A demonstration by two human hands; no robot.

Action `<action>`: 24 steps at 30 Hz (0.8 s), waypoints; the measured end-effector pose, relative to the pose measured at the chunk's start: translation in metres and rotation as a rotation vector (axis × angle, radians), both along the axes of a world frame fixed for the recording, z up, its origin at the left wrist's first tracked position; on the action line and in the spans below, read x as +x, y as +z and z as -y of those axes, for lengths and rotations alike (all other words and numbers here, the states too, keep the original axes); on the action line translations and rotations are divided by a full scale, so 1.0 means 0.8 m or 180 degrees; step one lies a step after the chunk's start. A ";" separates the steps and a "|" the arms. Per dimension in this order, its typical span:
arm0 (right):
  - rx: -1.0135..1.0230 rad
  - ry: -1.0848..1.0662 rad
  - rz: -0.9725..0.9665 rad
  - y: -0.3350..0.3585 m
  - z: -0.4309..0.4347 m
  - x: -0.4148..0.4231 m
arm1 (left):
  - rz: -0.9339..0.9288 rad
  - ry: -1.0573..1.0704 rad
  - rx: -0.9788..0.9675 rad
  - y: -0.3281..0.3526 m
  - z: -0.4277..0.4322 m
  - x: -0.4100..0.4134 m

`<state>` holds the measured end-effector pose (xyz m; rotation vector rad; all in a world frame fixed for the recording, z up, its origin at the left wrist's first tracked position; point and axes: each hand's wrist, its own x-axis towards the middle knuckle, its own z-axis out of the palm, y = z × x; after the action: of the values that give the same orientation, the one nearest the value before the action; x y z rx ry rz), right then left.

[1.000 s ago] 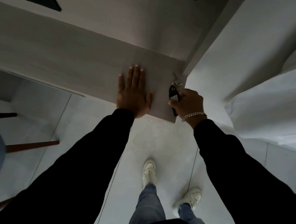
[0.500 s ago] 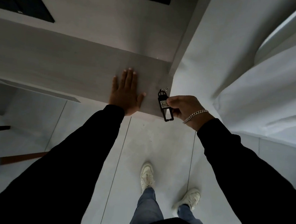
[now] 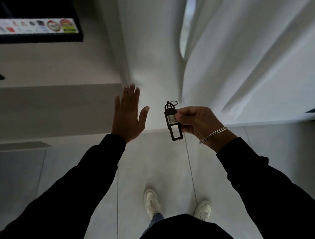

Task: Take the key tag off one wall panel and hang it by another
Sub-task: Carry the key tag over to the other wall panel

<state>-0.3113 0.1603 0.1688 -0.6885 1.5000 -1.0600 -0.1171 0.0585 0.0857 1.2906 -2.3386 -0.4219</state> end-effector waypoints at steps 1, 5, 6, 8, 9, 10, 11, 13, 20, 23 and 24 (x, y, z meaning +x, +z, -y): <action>-0.0051 -0.0068 -0.0018 0.003 -0.013 -0.015 | -0.0116 -0.0103 -0.0054 0.009 -0.009 -0.019; -0.0250 -0.0348 0.0029 0.013 -0.066 -0.075 | -0.0470 -0.0571 -0.0035 0.042 -0.042 -0.095; -0.0280 -0.0396 0.0029 0.016 -0.081 -0.092 | -0.0532 -0.0662 -0.0034 0.049 -0.052 -0.115; -0.0322 -0.0504 -0.0010 0.022 -0.109 -0.125 | -0.0615 -0.0831 -0.0082 0.060 -0.070 -0.156; -0.0348 -0.0570 -0.0056 0.026 -0.124 -0.145 | -0.0639 -0.0917 -0.0118 0.065 -0.081 -0.179; -0.0375 -0.0615 -0.0120 0.030 -0.139 -0.165 | -0.0652 -0.1000 -0.0153 0.069 -0.092 -0.203; -0.0394 -0.0665 -0.0177 0.034 -0.154 -0.186 | -0.0665 -0.1058 -0.0172 0.072 -0.103 -0.228; -0.0439 -0.0764 -0.0270 0.042 -0.178 -0.227 | -0.0718 -0.1095 -0.0198 0.080 -0.123 -0.275; -0.0617 -0.0885 -0.0425 0.069 -0.251 -0.380 | -0.0814 -0.1331 -0.0358 0.102 -0.179 -0.442; -0.0670 -0.1008 -0.0377 0.072 -0.265 -0.439 | -0.0770 -0.1463 -0.0489 0.111 -0.192 -0.503; -0.0674 -0.1057 -0.0346 0.072 -0.267 -0.460 | -0.0706 -0.1539 -0.0567 0.112 -0.193 -0.523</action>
<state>-0.6794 0.3739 0.2265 -0.6648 1.6477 -1.4695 -0.5352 0.2130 0.1756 0.5575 -2.4143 -0.4631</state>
